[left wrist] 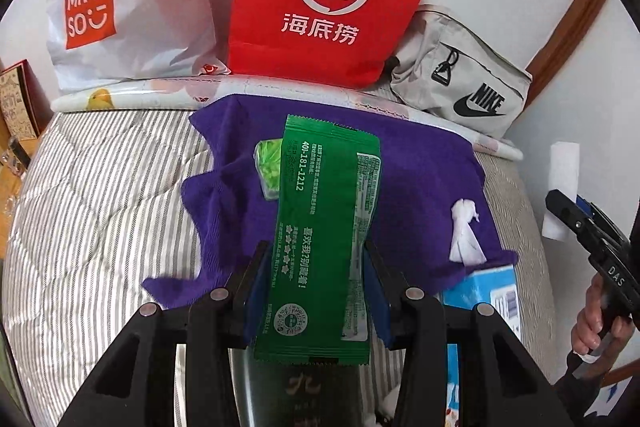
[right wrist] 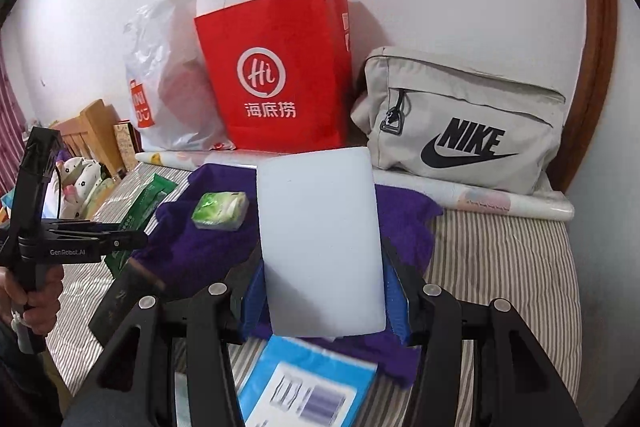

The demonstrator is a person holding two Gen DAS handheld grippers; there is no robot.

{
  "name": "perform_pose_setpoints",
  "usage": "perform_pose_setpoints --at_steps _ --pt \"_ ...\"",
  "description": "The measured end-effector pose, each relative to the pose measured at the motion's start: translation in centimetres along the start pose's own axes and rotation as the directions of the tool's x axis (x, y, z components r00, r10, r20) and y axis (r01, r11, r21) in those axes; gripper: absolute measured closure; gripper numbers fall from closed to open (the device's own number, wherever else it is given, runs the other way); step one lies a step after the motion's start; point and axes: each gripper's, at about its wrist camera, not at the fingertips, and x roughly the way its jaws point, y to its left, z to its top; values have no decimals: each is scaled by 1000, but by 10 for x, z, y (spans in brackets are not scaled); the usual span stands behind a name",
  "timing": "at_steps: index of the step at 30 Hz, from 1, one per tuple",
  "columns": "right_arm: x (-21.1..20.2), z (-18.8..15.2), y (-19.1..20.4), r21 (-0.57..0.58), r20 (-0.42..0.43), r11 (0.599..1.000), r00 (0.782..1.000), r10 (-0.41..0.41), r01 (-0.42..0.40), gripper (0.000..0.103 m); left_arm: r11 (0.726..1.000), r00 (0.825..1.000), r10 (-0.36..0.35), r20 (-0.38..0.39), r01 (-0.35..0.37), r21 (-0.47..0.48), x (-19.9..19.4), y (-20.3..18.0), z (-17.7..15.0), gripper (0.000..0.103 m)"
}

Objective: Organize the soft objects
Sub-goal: 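Carry the sachet with the left gripper while the right gripper carries the sponge to the purple towel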

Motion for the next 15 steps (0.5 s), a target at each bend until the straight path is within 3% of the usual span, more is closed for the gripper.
perform_pose_setpoints --at_steps 15 --pt "86 25 -14 -48 -110 999 994 4 -10 52 1000 998 -3 -57 1 -31 50 19 23 61"
